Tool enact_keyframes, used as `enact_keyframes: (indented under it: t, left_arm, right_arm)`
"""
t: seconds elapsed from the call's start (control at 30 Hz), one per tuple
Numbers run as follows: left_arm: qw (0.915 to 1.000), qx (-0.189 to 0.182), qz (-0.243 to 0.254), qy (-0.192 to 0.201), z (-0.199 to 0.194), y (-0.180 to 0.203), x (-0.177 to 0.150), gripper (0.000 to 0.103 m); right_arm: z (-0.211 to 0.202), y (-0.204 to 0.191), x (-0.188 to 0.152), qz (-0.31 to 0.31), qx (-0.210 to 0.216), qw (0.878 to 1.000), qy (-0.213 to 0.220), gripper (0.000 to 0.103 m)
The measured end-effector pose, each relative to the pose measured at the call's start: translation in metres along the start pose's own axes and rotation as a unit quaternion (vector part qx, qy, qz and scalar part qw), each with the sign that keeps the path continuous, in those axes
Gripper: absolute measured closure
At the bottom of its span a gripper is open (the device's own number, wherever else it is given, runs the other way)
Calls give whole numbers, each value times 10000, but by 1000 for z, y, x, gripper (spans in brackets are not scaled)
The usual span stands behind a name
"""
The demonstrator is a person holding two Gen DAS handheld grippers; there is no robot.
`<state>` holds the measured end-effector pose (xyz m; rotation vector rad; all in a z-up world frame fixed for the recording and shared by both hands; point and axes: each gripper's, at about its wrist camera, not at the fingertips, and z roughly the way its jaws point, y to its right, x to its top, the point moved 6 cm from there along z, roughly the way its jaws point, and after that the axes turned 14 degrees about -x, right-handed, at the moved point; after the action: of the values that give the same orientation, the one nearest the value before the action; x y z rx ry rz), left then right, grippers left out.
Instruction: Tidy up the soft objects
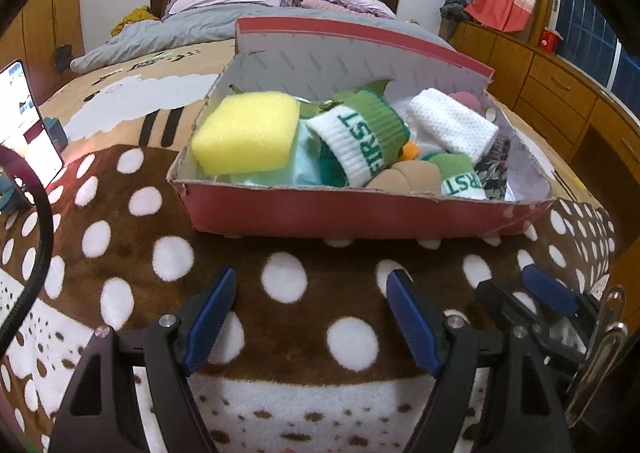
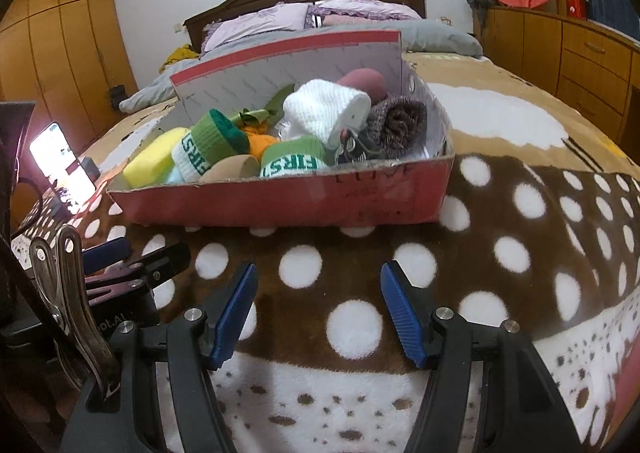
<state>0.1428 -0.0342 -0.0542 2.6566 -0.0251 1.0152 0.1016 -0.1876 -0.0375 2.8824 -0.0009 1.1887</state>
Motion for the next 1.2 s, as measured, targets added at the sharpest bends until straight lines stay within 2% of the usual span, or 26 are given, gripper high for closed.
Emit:
enact_keyframes:
  t: [1.2]
  left_arm:
    - [9997,220,-86,9,4,-5,-4,22]
  right_arm:
    - [2,0,-4,24,-25,10000,0,38]
